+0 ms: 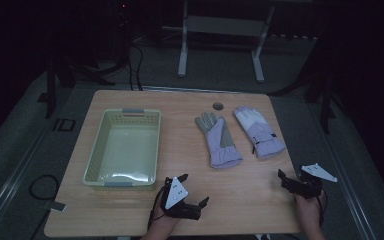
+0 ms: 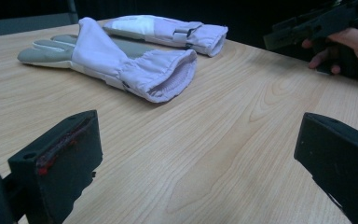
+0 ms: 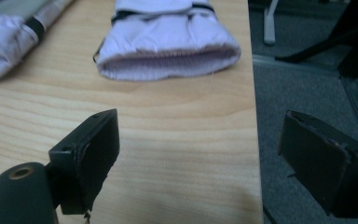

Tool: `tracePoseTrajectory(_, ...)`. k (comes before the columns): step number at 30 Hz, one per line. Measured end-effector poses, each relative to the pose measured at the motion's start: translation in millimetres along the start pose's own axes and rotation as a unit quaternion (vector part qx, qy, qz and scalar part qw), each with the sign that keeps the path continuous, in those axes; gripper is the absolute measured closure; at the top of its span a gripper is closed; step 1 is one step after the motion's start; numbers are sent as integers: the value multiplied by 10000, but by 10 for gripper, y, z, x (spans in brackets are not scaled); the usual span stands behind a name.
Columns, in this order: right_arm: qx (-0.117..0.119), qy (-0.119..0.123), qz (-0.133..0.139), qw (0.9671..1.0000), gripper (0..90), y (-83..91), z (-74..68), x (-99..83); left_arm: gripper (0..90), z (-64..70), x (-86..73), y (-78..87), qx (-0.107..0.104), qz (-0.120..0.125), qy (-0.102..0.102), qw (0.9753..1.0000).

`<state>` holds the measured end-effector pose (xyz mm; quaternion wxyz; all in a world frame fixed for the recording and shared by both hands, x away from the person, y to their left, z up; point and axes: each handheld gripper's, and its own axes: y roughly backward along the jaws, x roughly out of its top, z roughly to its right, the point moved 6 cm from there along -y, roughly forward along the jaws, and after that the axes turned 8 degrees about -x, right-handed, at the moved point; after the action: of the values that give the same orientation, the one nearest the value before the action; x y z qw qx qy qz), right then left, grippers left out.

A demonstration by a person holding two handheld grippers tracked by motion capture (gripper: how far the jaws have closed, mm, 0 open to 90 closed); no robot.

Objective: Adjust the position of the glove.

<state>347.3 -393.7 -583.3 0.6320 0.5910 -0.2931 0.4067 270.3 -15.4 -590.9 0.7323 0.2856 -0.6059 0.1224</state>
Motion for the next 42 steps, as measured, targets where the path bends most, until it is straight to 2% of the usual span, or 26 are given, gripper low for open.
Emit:
tracePoseTrajectory(10,132,-5,232,9996,123,147,-32,246,11,-1,0,3,-7,13,-3,10000)
tracePoseTrajectory(11,185,-2,313,9993,117,209,-66,363,11,-1,0,5,-22,16,-3,10000)
tracePoseTrajectory(15,210,24,424,9989,110,295,-88,572,11,-1,0,6,-39,15,6,10000)
tracePoseTrajectory(18,97,42,601,9981,129,374,-71,769,11,2,0,6,-39,12,-6,10000)
tracePoseTrajectory(21,431,19,458,9980,138,411,-68,947,11,3,0,5,-47,14,1,10000)
tracePoseTrajectory(23,484,-18,342,9982,135,418,-63,1052,11,-3,0,5,-64,16,23,10000)
tracePoseTrajectory(26,675,-133,360,9970,133,429,-77,1168,11,-4,0,4,-66,21,42,10000)
tracePoseTrajectory(27,596,-222,290,9976,130,414,-85,1239,11,-2,0,5,-62,16,29,10000)
tracePoseTrajectory(29,661,-324,318,9968,116,408,-107,1317,11,1,0,5,-53,11,-8,10000)
tracePoseTrajectory(32,564,-261,329,9975,116,390,-154,1441,11,4,-1,4,-53,12,-1,10000)
tracePoseTrajectory(34,747,-282,309,9963,116,388,-201,1518,11,3,0,5,-57,16,4,10000)
tracePoseTrajectory(37,767,-239,296,9963,131,378,-240,1599,11,3,0,4,-56,16,0,10000)
tracePoseTrajectory(38,787,-176,258,9964,127,359,-289,1679,11,5,-1,4,-55,12,-5,10000)
tracePoseTrajectory(42,921,-117,336,9951,116,345,-402,1800,11,9,-1,4,-76,13,-3,10000)
